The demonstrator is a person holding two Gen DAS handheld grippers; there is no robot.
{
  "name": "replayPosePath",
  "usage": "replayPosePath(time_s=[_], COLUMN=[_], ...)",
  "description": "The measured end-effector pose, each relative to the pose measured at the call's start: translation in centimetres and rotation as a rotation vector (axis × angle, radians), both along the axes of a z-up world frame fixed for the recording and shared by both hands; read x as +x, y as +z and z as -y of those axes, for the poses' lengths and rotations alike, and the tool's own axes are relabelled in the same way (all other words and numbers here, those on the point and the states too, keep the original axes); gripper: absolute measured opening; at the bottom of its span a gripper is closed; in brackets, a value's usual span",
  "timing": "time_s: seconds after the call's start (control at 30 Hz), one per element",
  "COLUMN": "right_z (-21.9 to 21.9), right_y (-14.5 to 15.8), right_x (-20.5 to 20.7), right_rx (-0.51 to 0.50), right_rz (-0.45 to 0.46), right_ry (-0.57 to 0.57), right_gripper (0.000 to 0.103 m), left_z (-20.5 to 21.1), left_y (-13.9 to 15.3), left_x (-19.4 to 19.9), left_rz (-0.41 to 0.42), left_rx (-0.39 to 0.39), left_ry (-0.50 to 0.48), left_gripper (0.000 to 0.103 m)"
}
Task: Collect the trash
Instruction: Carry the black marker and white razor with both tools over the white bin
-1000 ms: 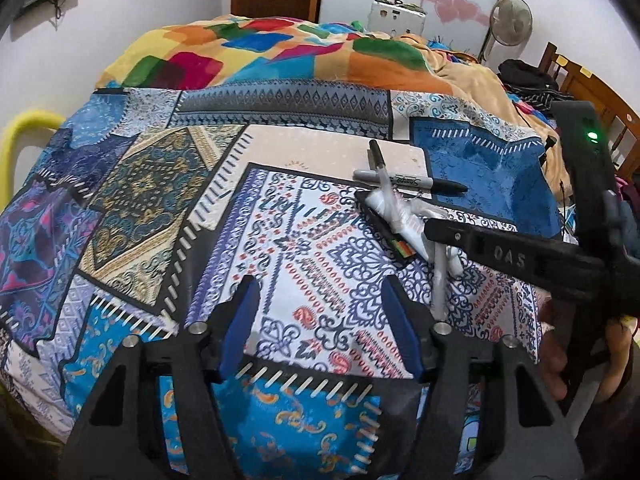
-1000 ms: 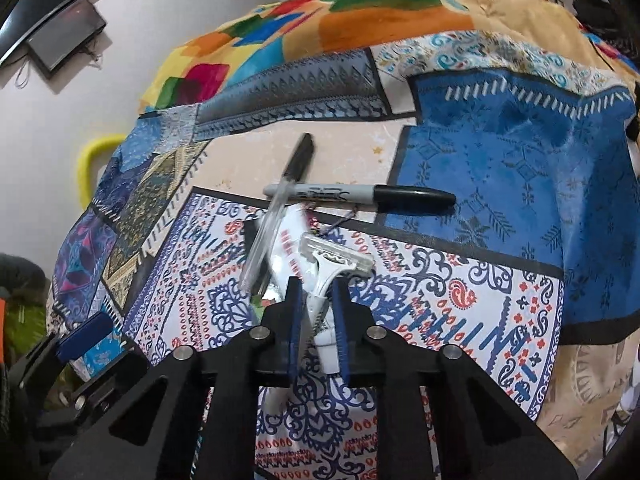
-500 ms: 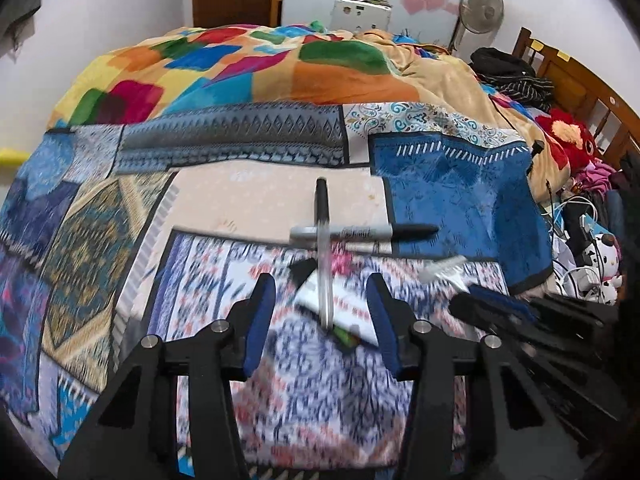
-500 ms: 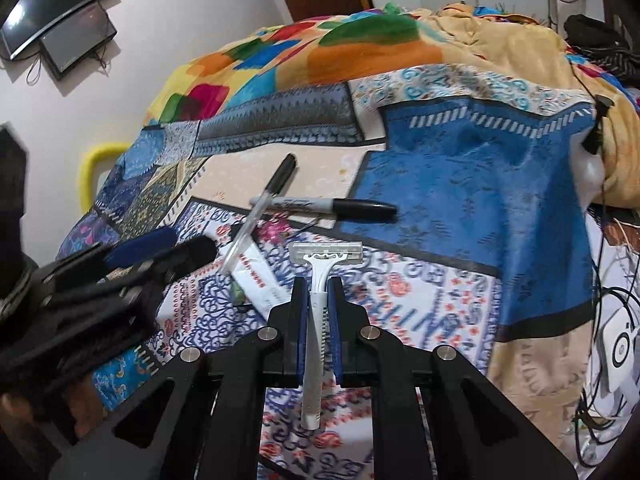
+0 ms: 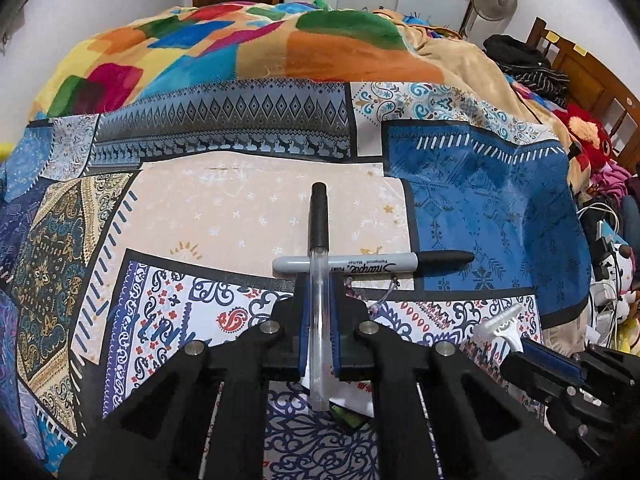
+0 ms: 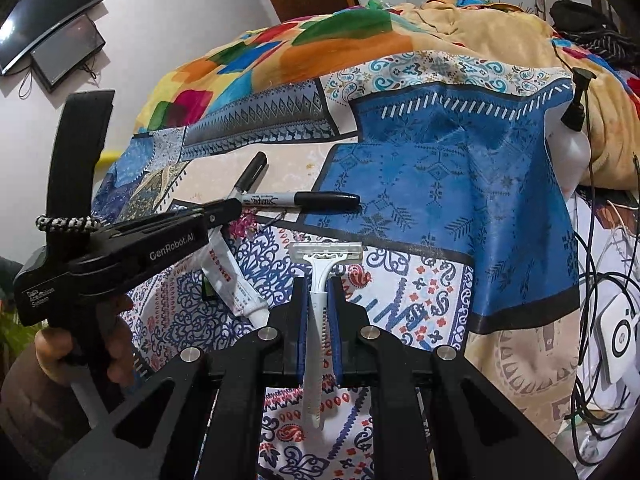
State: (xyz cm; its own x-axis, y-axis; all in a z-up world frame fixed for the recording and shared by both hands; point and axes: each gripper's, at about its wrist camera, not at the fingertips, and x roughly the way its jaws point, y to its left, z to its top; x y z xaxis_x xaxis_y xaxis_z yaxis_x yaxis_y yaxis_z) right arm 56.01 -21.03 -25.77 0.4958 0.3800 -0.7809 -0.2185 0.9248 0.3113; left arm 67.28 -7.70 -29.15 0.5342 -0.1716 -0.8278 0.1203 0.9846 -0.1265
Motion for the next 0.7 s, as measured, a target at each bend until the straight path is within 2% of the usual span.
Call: replayPosePath(time_s=[0.17, 0.27, 0.43, 0.7], right_z=[0.0, 0.2, 0.4, 0.3], right_y=[0.7, 1.6, 4.1, 10.2], right_x=[-0.4, -1.0, -1.9, -5.1], right_rx=[0.001, 0.006, 0.015, 0.031], right_rz=[0.011, 0.025, 0.056, 0.14], right_ry=[0.001, -0.004, -0.01, 0.002], right_gripper=[0.009, 0.009, 0.009, 0.009], left_z=[-0.2, -0.4, -0.8, -1.0], left_y=[0.9, 2.4, 6.4, 13.7], left_x=[-1.0, -2.1, -4.8, -11.1], left_rz=[0.018, 0.041, 0.094, 0.183], left_rx=[-0.023, -0.022, -0.018, -0.018], left_ry=[-0.001, 0.004, -0.004, -0.023], left_gripper=[0.008, 0.008, 0.008, 0.008])
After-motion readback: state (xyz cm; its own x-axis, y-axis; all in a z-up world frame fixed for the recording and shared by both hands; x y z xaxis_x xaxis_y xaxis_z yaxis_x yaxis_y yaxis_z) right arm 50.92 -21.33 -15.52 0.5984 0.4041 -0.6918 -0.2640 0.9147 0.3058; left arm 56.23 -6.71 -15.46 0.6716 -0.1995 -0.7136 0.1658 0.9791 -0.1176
